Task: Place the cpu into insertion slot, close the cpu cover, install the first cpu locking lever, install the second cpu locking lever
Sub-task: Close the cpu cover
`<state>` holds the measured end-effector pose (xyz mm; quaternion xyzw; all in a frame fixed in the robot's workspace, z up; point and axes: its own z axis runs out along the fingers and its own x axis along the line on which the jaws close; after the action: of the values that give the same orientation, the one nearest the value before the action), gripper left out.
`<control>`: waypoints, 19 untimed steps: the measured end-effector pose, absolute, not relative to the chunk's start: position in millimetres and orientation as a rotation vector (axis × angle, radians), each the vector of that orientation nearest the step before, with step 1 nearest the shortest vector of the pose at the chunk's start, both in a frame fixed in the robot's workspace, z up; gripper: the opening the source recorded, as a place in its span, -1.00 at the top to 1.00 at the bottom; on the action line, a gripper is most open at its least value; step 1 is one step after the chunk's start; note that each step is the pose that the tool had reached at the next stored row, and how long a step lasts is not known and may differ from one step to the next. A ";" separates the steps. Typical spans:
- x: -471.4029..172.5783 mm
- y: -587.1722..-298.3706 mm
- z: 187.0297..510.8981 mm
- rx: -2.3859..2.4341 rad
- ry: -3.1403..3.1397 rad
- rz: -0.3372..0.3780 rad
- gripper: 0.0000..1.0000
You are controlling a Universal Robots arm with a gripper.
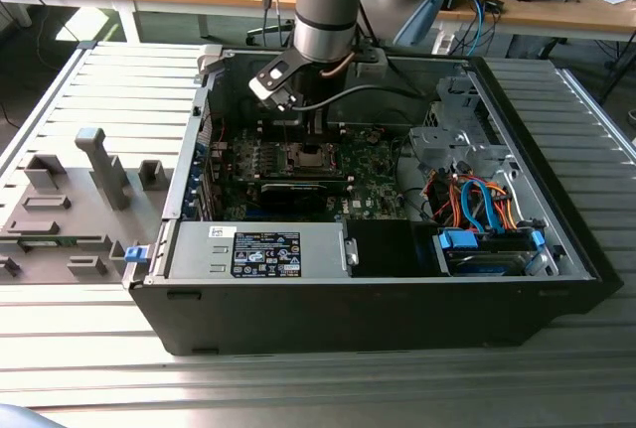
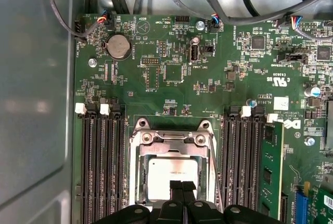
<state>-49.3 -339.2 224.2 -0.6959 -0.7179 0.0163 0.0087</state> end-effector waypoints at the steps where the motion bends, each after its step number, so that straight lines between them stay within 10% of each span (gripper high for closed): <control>1: -49.5 -339.2 224.0 -2.174 -2.243 0.051 0.79; 19: -59.4 -339.2 219.0 -2.174 -2.243 0.051 0.79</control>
<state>-59.4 -339.2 219.0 -0.6959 -0.7179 0.0163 0.0087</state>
